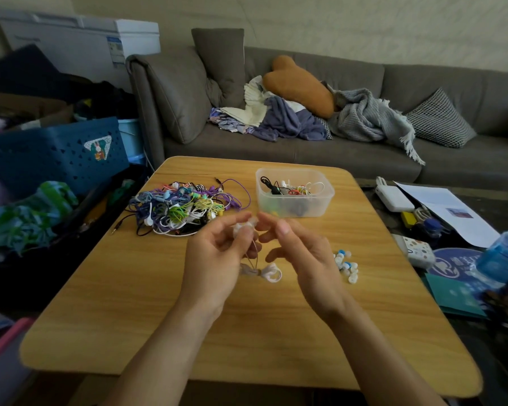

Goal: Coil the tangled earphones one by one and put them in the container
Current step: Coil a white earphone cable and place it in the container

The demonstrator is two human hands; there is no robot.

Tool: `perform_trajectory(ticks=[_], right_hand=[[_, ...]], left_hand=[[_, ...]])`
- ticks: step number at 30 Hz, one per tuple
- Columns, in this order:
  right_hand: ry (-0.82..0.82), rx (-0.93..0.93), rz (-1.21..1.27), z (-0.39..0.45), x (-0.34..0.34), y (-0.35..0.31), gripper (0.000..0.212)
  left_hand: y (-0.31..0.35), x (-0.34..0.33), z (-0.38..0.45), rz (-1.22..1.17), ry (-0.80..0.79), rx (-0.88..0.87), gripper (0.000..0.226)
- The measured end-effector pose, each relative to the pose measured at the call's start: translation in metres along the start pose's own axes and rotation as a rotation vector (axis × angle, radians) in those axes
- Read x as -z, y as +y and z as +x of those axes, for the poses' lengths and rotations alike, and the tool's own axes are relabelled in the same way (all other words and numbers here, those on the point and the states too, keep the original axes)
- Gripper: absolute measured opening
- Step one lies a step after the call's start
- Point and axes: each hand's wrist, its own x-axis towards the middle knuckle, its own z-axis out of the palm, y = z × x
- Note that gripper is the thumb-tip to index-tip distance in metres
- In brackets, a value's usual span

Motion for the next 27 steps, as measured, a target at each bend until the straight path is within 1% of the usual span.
perform_trajectory(ticks=[2, 4, 6, 8, 10, 12, 15, 16, 18, 20, 22, 25, 27], right_hand=[[-0.034, -0.032, 0.029, 0.000, 0.004, 0.000, 0.057], [-0.050, -0.054, -0.009, -0.001, 0.007, 0.001, 0.065], [-0.063, -0.077, -0.063, 0.000, 0.011, 0.001, 0.066], [-0.091, -0.085, -0.166, 0.000, 0.014, 0.003, 0.065], [-0.100, -0.046, -0.252, 0.000, 0.015, 0.005, 0.065], [-0.059, 0.022, -0.201, 0.000, 0.013, 0.004, 0.054], [0.063, 0.066, -0.117, 0.001, 0.010, 0.002, 0.028], [0.095, 0.068, -0.117, 0.001, 0.010, 0.002, 0.025], [0.117, 0.056, -0.111, 0.002, 0.010, 0.001, 0.024], [0.101, 0.041, -0.089, 0.003, 0.012, 0.001, 0.017], [0.054, 0.023, -0.100, 0.003, 0.017, 0.002, 0.009], [-0.022, -0.011, -0.126, 0.003, 0.022, 0.004, 0.012], [-0.039, -0.017, -0.124, 0.004, 0.021, 0.005, 0.014]], left_hand=[[0.000, -0.001, 0.000, -0.076, -0.055, 0.117, 0.018], [0.002, -0.001, 0.000, -0.142, -0.068, 0.178, 0.016], [0.003, -0.001, 0.000, -0.185, -0.064, 0.207, 0.016], [0.005, -0.001, 0.000, -0.242, -0.078, 0.243, 0.016], [0.006, 0.000, 0.000, -0.278, -0.101, 0.270, 0.015], [0.005, 0.001, 0.000, -0.273, -0.112, 0.283, 0.015], [0.005, 0.002, 0.000, -0.237, -0.126, 0.275, 0.024], [0.006, 0.002, 0.000, -0.209, -0.134, 0.270, 0.027], [0.006, 0.003, -0.001, -0.148, -0.157, 0.261, 0.022], [0.006, 0.003, -0.002, -0.108, -0.194, 0.268, 0.014], [0.007, 0.002, -0.003, -0.101, -0.238, 0.310, 0.010], [0.008, 0.001, -0.002, -0.145, -0.274, 0.426, 0.002], [0.008, 0.002, -0.003, -0.196, -0.271, 0.526, 0.011]])
